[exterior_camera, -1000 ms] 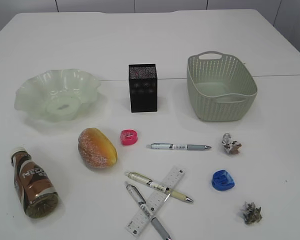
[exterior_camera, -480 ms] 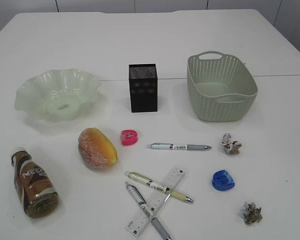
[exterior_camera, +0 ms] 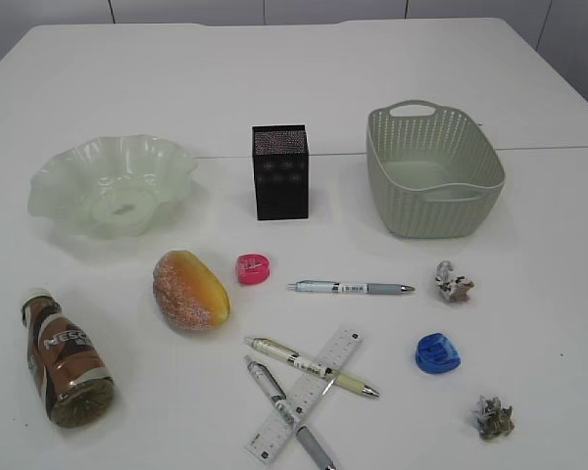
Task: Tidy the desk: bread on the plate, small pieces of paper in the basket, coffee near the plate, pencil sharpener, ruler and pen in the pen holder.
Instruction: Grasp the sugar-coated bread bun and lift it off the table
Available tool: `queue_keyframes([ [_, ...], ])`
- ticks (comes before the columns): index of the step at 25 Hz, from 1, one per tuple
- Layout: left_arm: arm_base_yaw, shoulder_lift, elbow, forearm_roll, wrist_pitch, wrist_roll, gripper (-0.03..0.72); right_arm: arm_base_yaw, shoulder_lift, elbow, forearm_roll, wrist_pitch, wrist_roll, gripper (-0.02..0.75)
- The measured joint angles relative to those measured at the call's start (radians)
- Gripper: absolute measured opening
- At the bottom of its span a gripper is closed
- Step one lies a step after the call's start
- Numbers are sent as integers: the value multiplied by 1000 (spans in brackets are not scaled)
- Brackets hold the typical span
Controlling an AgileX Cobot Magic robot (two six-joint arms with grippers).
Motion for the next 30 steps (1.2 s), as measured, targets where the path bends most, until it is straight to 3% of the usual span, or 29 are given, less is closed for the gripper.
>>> queue_keyframes([
  [7, 0, 0, -5, -4, 0, 0, 247, 0, 0, 0, 33, 0, 53, 405],
  [11, 0, 29, -94, -19, -1, 0, 302, 0, 17, -2, 79, 11, 97, 405],
  [19, 0, 364, -392, -53, 162, -55, 520, 0, 328, -69, 122, 67, 106, 405],
  [25, 0, 652, -549, -113, 169, -140, 545, 0, 596, -212, 140, 74, 106, 405],
  [30, 0, 860, -590, -224, 165, -177, 546, 0, 788, -285, 143, 71, 108, 405],
])
